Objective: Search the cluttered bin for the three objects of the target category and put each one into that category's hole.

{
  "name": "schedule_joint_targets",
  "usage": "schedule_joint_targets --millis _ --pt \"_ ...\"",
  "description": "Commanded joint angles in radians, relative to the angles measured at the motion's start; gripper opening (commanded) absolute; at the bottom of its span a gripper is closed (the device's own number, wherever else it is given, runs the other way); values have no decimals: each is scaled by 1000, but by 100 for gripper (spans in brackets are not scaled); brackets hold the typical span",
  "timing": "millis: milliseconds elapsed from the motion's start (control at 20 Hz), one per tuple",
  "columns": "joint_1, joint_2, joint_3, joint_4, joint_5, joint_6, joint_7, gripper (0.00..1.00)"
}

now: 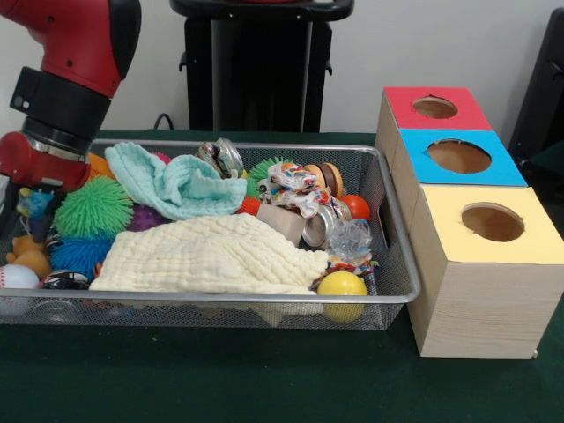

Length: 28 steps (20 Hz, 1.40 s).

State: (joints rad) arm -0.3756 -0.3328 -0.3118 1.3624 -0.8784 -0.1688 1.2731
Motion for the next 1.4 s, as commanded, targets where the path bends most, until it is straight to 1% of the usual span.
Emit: schedule_joint_targets --millis 50,200,250,300,400,500,750,1050,1250,1400 --pt "-52 118 55 -86 4 -61 117 100" --pt "-67 126 68 -85 12 -74 132 100" --pt "-80 117 88 -79 2 -64 139 100" --pt "-99 103 117 -66 -11 -46 148 100" --pt "-167 52 225 -19 -50 23 153 100" --pt "-198 19 276 17 -34 87 128 100" --pt "-249 -31 344 82 35 203 87 100" --pt "-263 -68 363 126 77 272 75 100" --pt "-254 -72 353 129 83 291 77 100" --pt "-264 -87 362 148 103 336 66 100"
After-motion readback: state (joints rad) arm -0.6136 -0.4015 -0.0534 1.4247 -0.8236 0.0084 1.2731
